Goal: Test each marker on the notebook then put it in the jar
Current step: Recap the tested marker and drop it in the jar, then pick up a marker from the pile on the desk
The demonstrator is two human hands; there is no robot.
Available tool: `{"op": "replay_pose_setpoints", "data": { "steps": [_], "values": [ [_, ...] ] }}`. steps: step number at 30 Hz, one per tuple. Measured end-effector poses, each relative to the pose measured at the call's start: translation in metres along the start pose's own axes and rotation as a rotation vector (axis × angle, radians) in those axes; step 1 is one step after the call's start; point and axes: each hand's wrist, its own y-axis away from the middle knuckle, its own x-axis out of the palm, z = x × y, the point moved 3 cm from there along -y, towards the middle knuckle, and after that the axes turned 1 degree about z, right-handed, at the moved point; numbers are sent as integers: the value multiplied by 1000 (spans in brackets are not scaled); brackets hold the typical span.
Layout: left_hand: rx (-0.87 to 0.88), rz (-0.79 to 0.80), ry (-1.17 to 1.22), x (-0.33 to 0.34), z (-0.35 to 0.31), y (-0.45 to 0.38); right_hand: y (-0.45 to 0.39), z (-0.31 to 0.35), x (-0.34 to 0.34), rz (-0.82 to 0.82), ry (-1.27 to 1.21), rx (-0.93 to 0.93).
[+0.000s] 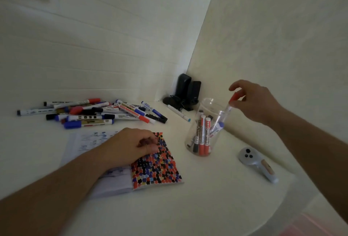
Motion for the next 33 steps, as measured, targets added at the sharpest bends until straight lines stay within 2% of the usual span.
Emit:
{"op": "replay_pose_setpoints", "data": {
  "steps": [3, 7, 10, 17, 19, 20, 22, 24, 26, 27, 29, 33],
  "values": [
    [-8, 10, -12, 0, 5, 0, -7, 6, 16, 9, -37, 27],
    [-13, 5, -9, -1, 8, -1, -14, 10, 32, 72, 64, 122],
    [-21, 13, -8, 0, 8, -1, -20, 10, 35, 167, 90, 213],
    [-43, 34, -64, -4, 7, 0, -29, 23, 40, 481, 278, 230],
    [-69, -7, -101, -12, 11, 0, -29, 20, 42, 511, 297, 246],
    [-101, -54, -126, -19, 16, 0, -31, 18, 44, 475, 307, 239],
    [-197, -178, -204, -37, 32, 0, -32, 16, 45, 296, 320, 192],
    [-295, -324, -339, -55, 50, 3, -28, 19, 42, 8, 254, 112],
    [-382, -476, -472, -71, 65, 8, -16, 25, 37, -285, 71, -1],
    [-418, -542, -501, -77, 70, 11, -8, 29, 37, -381, -35, -66],
    [-489, -614, -510, -86, 79, 15, 8, 37, 48, -448, -212, -194],
    [-625, -556, -550, -86, 93, 14, 38, 65, 102, -290, -378, -421]
  ]
}}
